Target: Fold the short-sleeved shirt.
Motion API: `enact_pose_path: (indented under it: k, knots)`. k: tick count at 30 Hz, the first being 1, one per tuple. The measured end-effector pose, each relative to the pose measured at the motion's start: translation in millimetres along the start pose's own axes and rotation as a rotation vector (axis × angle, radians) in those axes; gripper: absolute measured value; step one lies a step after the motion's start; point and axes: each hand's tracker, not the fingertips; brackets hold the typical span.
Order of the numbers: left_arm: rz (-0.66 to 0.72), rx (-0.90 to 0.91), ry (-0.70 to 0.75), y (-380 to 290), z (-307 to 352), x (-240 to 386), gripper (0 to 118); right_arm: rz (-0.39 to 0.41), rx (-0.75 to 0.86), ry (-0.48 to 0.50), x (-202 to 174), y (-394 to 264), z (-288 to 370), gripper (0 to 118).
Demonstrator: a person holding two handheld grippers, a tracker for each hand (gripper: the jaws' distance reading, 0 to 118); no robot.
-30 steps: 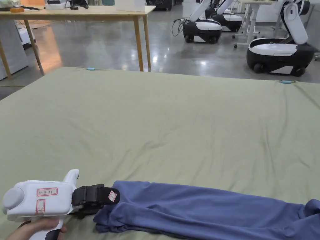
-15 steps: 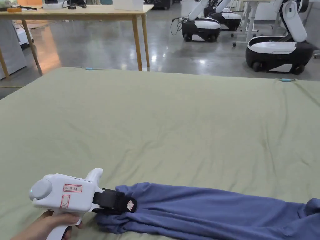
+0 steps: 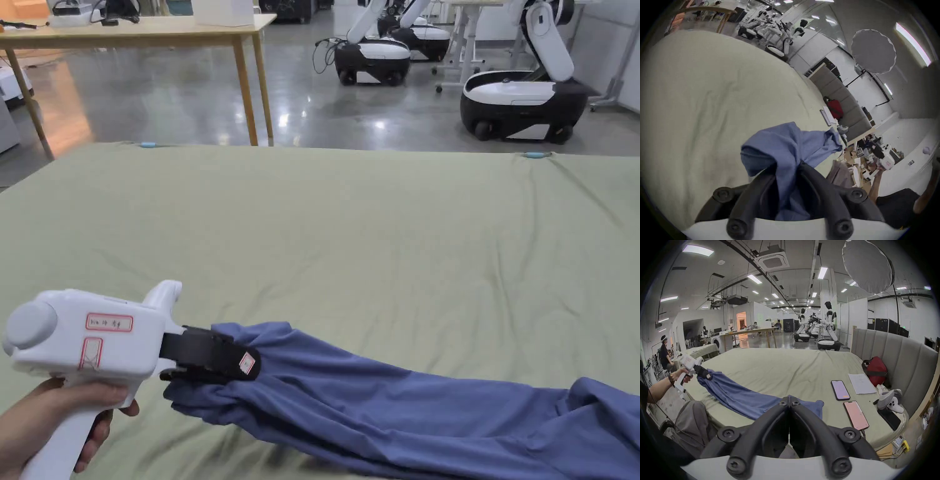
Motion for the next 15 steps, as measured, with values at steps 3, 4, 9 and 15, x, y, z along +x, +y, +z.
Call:
enact_pose_path:
  k: [3, 4, 9, 15]
  knots:
    - [-0.017, 0.004, -0.013, 14, -12, 38, 9, 0.002, -0.008, 0.002, 1, -1, -1, 1]
    - [-0.042, 0.007, -0.010, 18, -18, 49, 9, 0.003, -0.009, 0.005, 1, -1, -1, 1]
    - [-0.018, 0.024, -0.069, 19, -39, 58, 9, 0.008, -0.011, 0.009, 2, -2, 0, 1]
    - [0.065, 0.090, -0.032, 10, 3, 7, 9, 0.000, -0.005, 0.010, 5, -1, 1, 1]
